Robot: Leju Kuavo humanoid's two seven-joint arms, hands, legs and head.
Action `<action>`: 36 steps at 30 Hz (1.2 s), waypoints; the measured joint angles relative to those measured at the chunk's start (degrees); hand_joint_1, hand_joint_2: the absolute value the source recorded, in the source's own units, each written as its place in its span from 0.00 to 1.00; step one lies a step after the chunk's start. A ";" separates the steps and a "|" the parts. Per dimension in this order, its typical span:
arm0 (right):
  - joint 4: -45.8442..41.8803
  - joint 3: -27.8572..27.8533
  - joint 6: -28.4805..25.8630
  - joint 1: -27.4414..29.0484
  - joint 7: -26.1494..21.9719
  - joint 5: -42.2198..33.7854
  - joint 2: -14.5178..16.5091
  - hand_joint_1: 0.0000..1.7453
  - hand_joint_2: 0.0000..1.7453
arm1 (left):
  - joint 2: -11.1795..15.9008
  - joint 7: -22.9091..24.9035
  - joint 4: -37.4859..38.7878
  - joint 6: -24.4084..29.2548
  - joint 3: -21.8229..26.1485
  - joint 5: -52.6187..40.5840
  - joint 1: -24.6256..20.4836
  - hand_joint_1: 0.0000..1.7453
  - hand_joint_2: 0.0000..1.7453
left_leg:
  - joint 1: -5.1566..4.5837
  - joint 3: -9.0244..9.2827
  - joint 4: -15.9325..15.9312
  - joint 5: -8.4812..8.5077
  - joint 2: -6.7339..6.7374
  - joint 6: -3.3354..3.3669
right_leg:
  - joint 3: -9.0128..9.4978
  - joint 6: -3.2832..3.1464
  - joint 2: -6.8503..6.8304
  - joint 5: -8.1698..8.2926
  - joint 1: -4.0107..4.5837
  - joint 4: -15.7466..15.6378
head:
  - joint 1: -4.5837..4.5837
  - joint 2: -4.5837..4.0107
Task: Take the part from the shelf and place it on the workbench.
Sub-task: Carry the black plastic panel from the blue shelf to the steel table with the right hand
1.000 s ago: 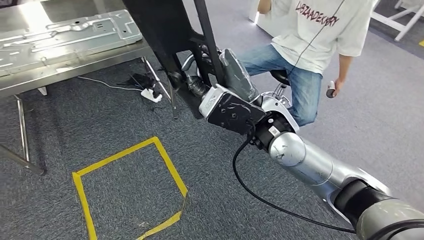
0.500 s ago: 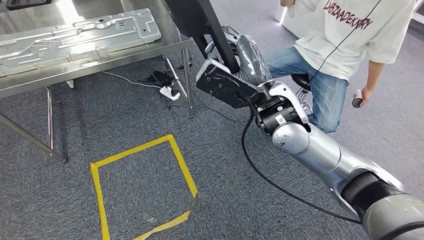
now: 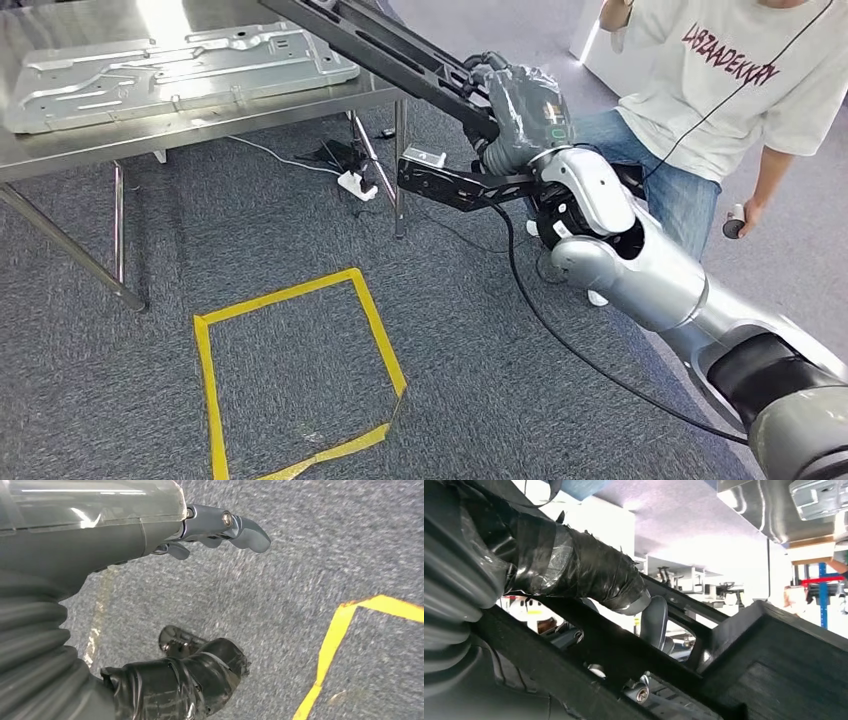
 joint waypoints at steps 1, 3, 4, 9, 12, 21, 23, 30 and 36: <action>0.19 -0.04 0.34 0.12 0.01 0.54 -0.04 1.00 1.00 | 0.00 -0.08 0.00 -0.02 -0.24 -0.15 -0.03 0.00 1.00 | -0.04 0.04 0.05 -0.09 -0.04 0.14 | -1.59 0.03 0.10 -0.54 0.05 2.61 | 0.00 0.00; 0.60 -0.05 1.07 0.40 0.01 1.65 -0.18 1.00 1.00 | 0.00 -0.39 0.00 -0.07 -0.82 -0.58 -0.04 0.00 1.00 | -0.11 0.19 0.22 -0.36 -0.21 0.24 | -2.28 0.08 0.16 1.42 0.00 2.44 | 0.00 -0.01; 0.75 -0.07 1.48 0.47 0.01 2.12 -0.31 1.00 1.00 | 0.00 -0.61 0.00 -0.07 -1.08 -0.78 -0.05 0.00 1.00 | -0.10 0.31 0.36 -0.54 -0.32 0.19 | -1.17 0.07 0.16 3.51 -0.07 -0.50 | 0.00 -0.01; 0.82 -0.17 3.71 0.53 0.02 4.36 -0.77 1.00 1.00 | -0.02 -1.57 0.00 -0.03 -1.45 -1.49 -0.14 0.00 1.00 | -0.47 0.24 0.86 -1.10 -0.69 -0.95 | 2.88 -0.91 0.48 6.21 0.30 -9.48 | 0.02 0.00; 0.76 -0.16 4.44 0.61 -0.10 5.12 -0.81 1.00 1.00 | -0.07 -1.62 0.00 -0.01 -1.46 -1.63 -0.15 0.00 1.00 | -0.41 -0.30 2.21 -2.06 -0.51 -1.78 | 3.47 -1.89 0.37 6.31 -0.16 -9.88 | -0.01 0.00; 0.68 1.33 6.62 0.74 -2.52 5.62 -0.77 1.00 1.00 | 0.02 -1.42 0.00 -0.14 -1.56 -1.62 -0.13 0.00 1.00 | -0.57 -3.71 5.18 0.48 0.14 -1.37 | 6.16 -2.63 0.11 4.34 0.30 -10.09 | -0.04 -0.01; 0.68 1.93 6.94 0.68 -2.67 5.77 -0.72 1.00 1.00 | 0.17 -1.43 0.00 -0.16 -1.75 -1.54 -0.23 0.00 1.00 | -1.06 -1.60 1.03 0.96 0.16 -0.61 | 6.59 -2.10 0.11 3.95 0.38 -10.27 | -0.04 -0.01; 0.68 3.26 7.21 0.91 -3.49 6.07 -0.60 1.00 1.00 | 0.31 -1.46 0.00 -0.30 -2.36 -1.47 -0.28 0.00 1.00 | -0.79 1.46 -1.38 0.13 -0.14 1.11 | 2.36 -0.18 0.27 0.28 0.10 -1.26 | 0.01 -0.01; 0.90 4.87 8.45 1.15 -5.85 5.87 -0.39 1.00 1.00 | 0.32 -1.45 -0.01 -0.37 -2.55 -1.49 -0.19 0.00 1.00 | -0.49 3.06 -0.62 -2.05 -0.66 0.41 | -0.29 0.51 0.30 6.09 -0.55 -4.74 | 0.03 -0.01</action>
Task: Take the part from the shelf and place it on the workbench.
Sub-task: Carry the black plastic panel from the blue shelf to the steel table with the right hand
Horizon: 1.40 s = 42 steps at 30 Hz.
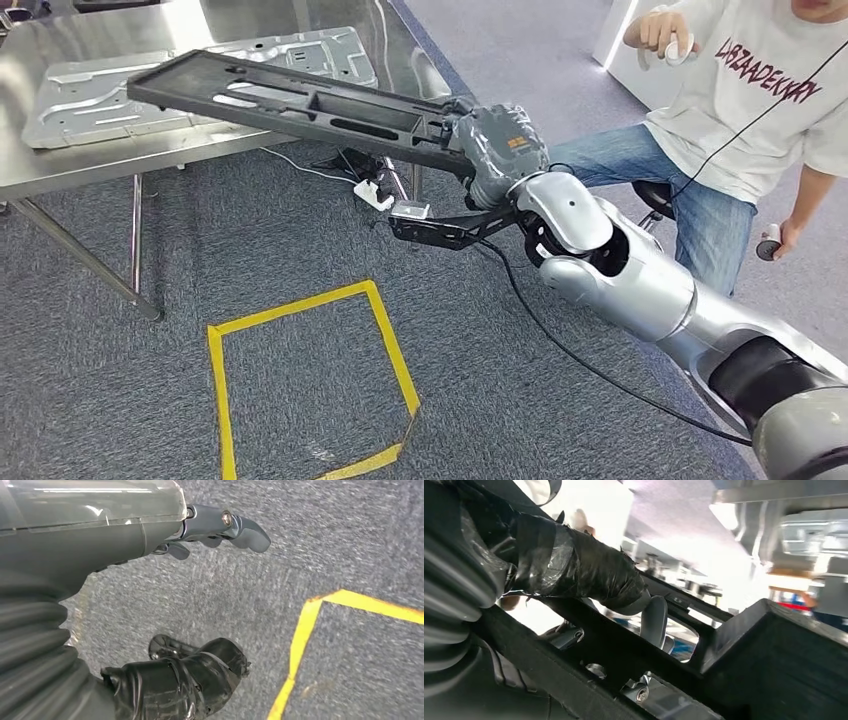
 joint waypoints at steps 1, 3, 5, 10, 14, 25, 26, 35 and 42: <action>0.04 0.37 0.39 -0.14 -0.61 0.06 0.10 1.00 1.00 | 0.03 -0.01 0.00 -0.01 -0.04 0.02 -0.07 0.00 1.00 | 0.03 0.12 0.28 -0.41 -0.06 -0.34 | 0.88 -0.19 0.06 1.04 0.08 -2.92 | 0.03 0.01; 0.13 1.11 1.36 -0.30 -1.85 0.25 0.34 1.00 1.00 | 0.10 0.01 0.00 0.01 -0.26 0.08 -0.19 0.00 1.00 | -0.08 0.06 0.66 -0.90 -0.13 -1.04 | 1.54 -1.03 0.13 1.02 0.42 -4.80 | 0.12 0.01; 0.20 1.89 2.41 -0.38 -2.97 0.44 0.49 1.00 1.00 | 0.10 0.13 -0.01 0.04 -0.52 0.14 -0.25 0.00 1.00 | -0.05 0.21 1.02 -1.25 -0.10 -1.59 | 2.18 -2.12 0.06 1.14 0.45 -4.98 | 0.13 0.02; 0.25 3.42 3.27 -1.20 -4.73 0.35 0.79 1.00 1.00 | 0.16 0.30 -0.01 0.07 -1.18 0.20 -0.40 0.00 1.00 | 0.26 -6.75 13.41 -4.86 0.54 -2.73 | 4.31 -3.60 -0.15 0.07 0.54 -5.34 | 0.10 0.02; 0.37 4.74 3.45 -1.24 -5.37 0.15 1.05 1.00 1.00 | 0.17 0.42 -0.02 0.08 -1.40 0.34 -0.02 0.00 1.00 | 0.19 -9.53 12.54 -2.16 0.64 -2.26 | 6.32 -3.71 -0.05 -1.52 0.88 -5.36 | 0.10 0.01; 0.63 7.57 3.88 -1.85 -6.05 0.51 1.44 1.00 1.00 | 0.72 0.79 -0.02 0.22 -2.12 0.67 -0.18 0.00 1.00 | -0.46 -1.66 -1.19 2.80 0.60 0.91 | 3.73 -1.02 0.09 -6.33 0.67 4.16 | 0.19 0.00; 0.65 7.79 3.88 -1.90 -6.06 0.62 1.44 1.00 1.00 | 0.72 0.83 -0.02 0.19 -2.31 0.67 -0.21 0.00 1.00 | -0.42 -1.47 -1.14 2.50 0.58 0.95 | 1.59 -0.80 0.09 -7.69 0.63 6.97 | 0.20 0.01; 0.98 9.02 3.87 -1.97 -6.32 1.79 1.50 1.00 1.00 | 0.60 1.09 -0.02 0.08 -2.86 0.68 -0.17 0.00 1.00 | -0.27 0.29 0.82 -0.93 0.26 -1.12 | 2.45 -1.89 -0.09 0.22 0.70 -4.87 | 0.28 0.02; 1.10 9.20 3.80 -2.03 -7.01 3.20 1.59 1.00 1.00 | 0.55 1.11 -0.02 0.09 -2.93 0.77 -0.17 0.00 1.00 | 0.28 -8.60 16.20 -6.15 0.77 -2.86 | 5.25 -3.76 -0.02 -0.87 0.70 -5.19 | 0.23 0.02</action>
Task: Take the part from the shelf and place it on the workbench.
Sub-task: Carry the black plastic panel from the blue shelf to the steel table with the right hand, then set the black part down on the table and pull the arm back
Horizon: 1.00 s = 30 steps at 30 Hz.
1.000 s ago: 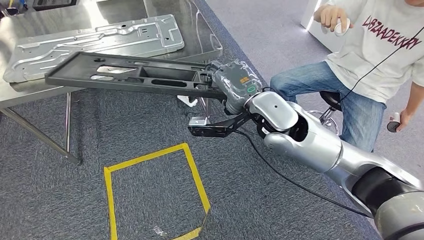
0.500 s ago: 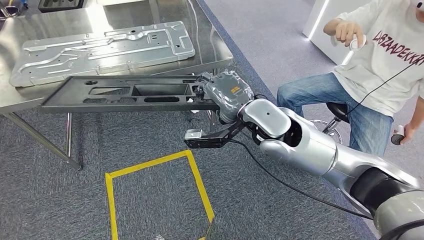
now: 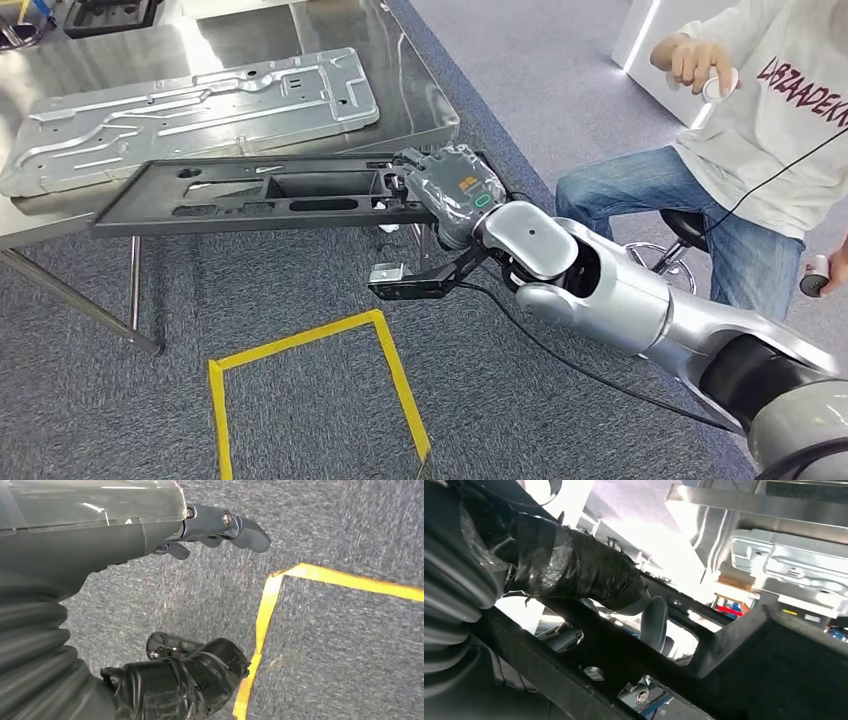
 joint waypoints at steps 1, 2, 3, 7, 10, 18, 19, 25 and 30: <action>0.05 0.05 0.00 0.04 -0.07 0.11 0.01 1.00 1.00 | -0.02 0.02 0.00 0.00 -0.01 0.03 0.09 0.00 1.00 | 0.02 -1.09 0.67 0.53 0.01 0.01 | 0.45 0.01 0.05 -0.38 0.04 0.00 | 0.00 0.00; 0.10 0.09 -0.01 0.07 -0.13 0.18 0.01 1.00 1.00 | -0.03 0.03 0.00 0.01 -0.01 0.05 0.17 0.00 1.00 | 0.02 -1.13 -0.74 2.16 0.01 0.14 | 1.02 0.05 0.11 -0.80 0.07 0.00 | 0.00 0.00; 0.13 0.12 -0.02 0.08 -0.16 0.23 0.01 1.00 1.00 | -0.04 0.03 0.00 0.02 -0.02 0.08 0.19 0.00 1.00 | -0.01 -0.13 -4.11 4.70 0.01 0.40 | 1.67 0.13 0.15 -1.26 0.09 -0.01 | 0.00 0.00; 0.15 0.14 -0.31 0.11 -0.23 0.52 0.03 1.00 1.00 | 0.04 0.07 0.00 0.08 -0.09 0.42 0.15 0.00 1.00 | -0.82 3.79 -14.50 8.43 -0.11 1.83 | 3.39 1.07 0.27 -2.62 0.11 -0.35 | -0.01 -0.01; 0.11 0.08 -0.38 0.38 -0.23 1.01 -0.08 1.00 1.00 | 0.04 0.16 0.00 -0.01 -0.17 0.58 0.30 0.00 1.00 | -0.74 5.26 -15.55 8.58 -0.15 2.64 | 3.84 1.98 0.28 -2.74 0.23 0.49 | 0.03 -0.01; 0.48 0.03 0.43 1.53 0.20 2.95 -0.32 1.00 1.00 | 0.03 0.31 0.00 0.21 -0.88 0.79 0.25 0.00 1.00 | -0.44 8.52 -15.87 6.24 -0.21 3.50 | -6.26 3.30 0.21 -4.21 -0.38 10.82 | 0.09 0.00; 0.61 0.03 0.51 1.69 0.26 3.10 -0.37 1.00 1.00 | 0.03 0.33 0.00 0.24 -0.93 0.79 0.27 0.00 1.00 | -0.40 8.84 -15.69 5.71 -0.25 3.30 | -5.32 3.36 0.19 -1.43 -0.52 7.17 | 0.10 0.00; 1.15 -0.32 0.46 2.68 0.34 3.27 -0.87 1.00 1.00 | -0.03 0.51 0.00 0.42 -1.17 0.90 0.16 0.00 1.00 | -0.46 9.88 -14.47 3.72 -0.32 1.34 | -2.81 1.43 0.11 1.60 -0.23 0.78 | -0.01 -0.01; 1.54 -1.01 0.07 2.99 0.38 3.30 -1.19 1.00 1.00 | -0.07 0.43 0.00 0.50 -1.20 1.01 -0.06 0.00 1.00 | 0.00 1.58 -1.03 -0.44 0.03 0.21 | -1.02 0.26 0.18 0.45 -0.29 0.56 | -0.06 -0.01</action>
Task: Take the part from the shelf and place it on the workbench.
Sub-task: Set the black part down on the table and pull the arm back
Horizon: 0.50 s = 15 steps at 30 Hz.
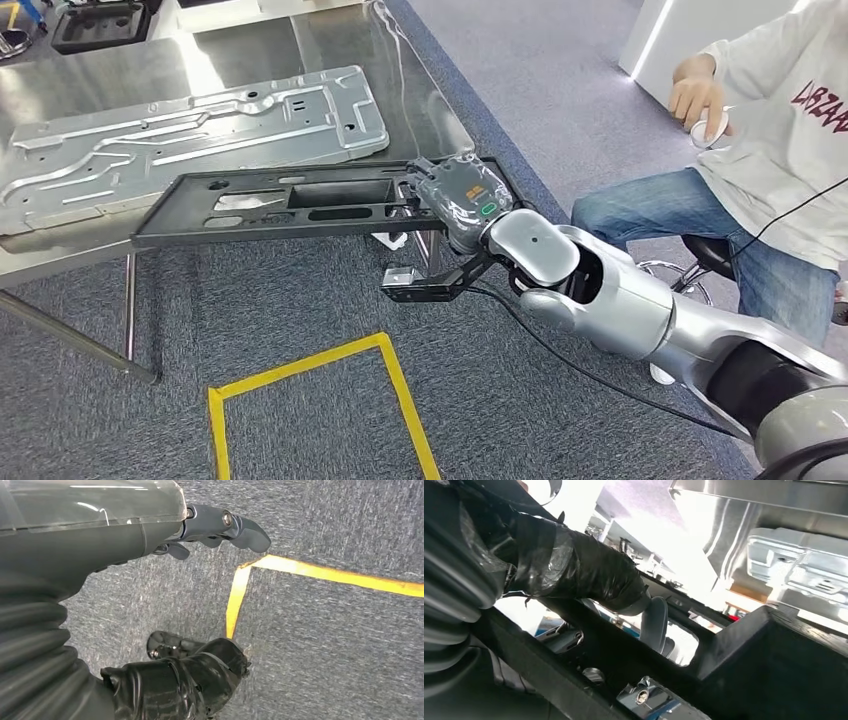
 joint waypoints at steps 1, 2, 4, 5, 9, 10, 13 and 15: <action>0.18 -0.17 -0.04 0.18 0.03 0.01 -0.01 1.00 1.00 | -0.03 -0.04 0.00 0.00 -0.01 0.03 0.10 0.00 1.00 | 0.04 -1.81 1.84 -0.44 0.00 -0.04 | 0.45 0.00 0.04 -0.41 0.02 0.00 | 0.00 0.01; 0.41 -0.31 -0.07 0.41 0.08 0.07 -0.02 1.00 1.00 | -0.05 -0.05 0.00 0.01 -0.01 0.06 0.21 0.00 1.00 | 0.05 -2.59 1.59 0.22 0.00 0.00 | 1.03 0.04 0.08 -0.87 0.03 0.00 | 0.00 0.01; 0.91 -0.52 -0.09 0.81 0.15 0.40 -0.03 1.00 1.00 | -0.09 -0.07 0.00 0.05 -0.01 0.11 0.31 0.00 1.00 | 0.03 -1.44 -4.20 4.65 0.01 0.32 | 2.44 0.22 0.13 -1.91 0.04 -0.01 | 0.00 0.01; 1.17 -0.69 -0.16 0.95 0.20 0.66 -0.03 1.00 1.00 | -0.08 -0.06 0.01 0.09 -0.02 0.13 0.33 0.00 1.00 | -0.08 -0.39 -7.83 7.14 -0.02 0.57 | 3.09 0.40 0.14 -2.41 0.05 -0.04 | 0.01 0.00; 2.17 -1.59 -0.90 1.58 0.66 1.07 -0.19 1.00 1.00 | -0.07 -0.04 0.00 0.32 -0.05 0.21 0.34 0.00 1.00 | -0.66 1.80 -13.16 8.65 -0.16 1.93 | 4.50 1.65 0.39 -3.40 0.32 -0.49 | -0.03 0.01; 2.38 -1.84 -1.04 1.80 0.75 1.08 -0.31 1.00 1.00 | -0.08 -0.03 0.00 0.36 -0.05 0.25 0.36 0.00 1.00 | -0.53 2.43 -13.50 9.03 -0.16 2.26 | 4.72 1.95 0.35 -3.55 0.32 -0.32 | -0.02 0.01; 2.91 -2.51 -1.39 2.25 0.84 1.09 -0.62 1.00 1.00 | -0.09 -0.02 0.00 0.42 -0.07 0.33 0.24 0.00 1.00 | -0.29 4.10 -14.31 8.67 -0.15 3.15 | 2.00 2.46 0.16 -5.32 0.24 5.42 | 0.02 0.00; 3.21 -2.82 -1.62 2.60 0.89 1.09 -0.66 1.00 1.00 | -0.09 -0.01 0.00 0.42 -0.08 0.33 0.15 0.00 1.00 | -0.36 4.74 -14.38 8.02 -0.15 3.49 | -2.65 2.67 0.13 -8.00 0.28 12.52 | 0.03 0.01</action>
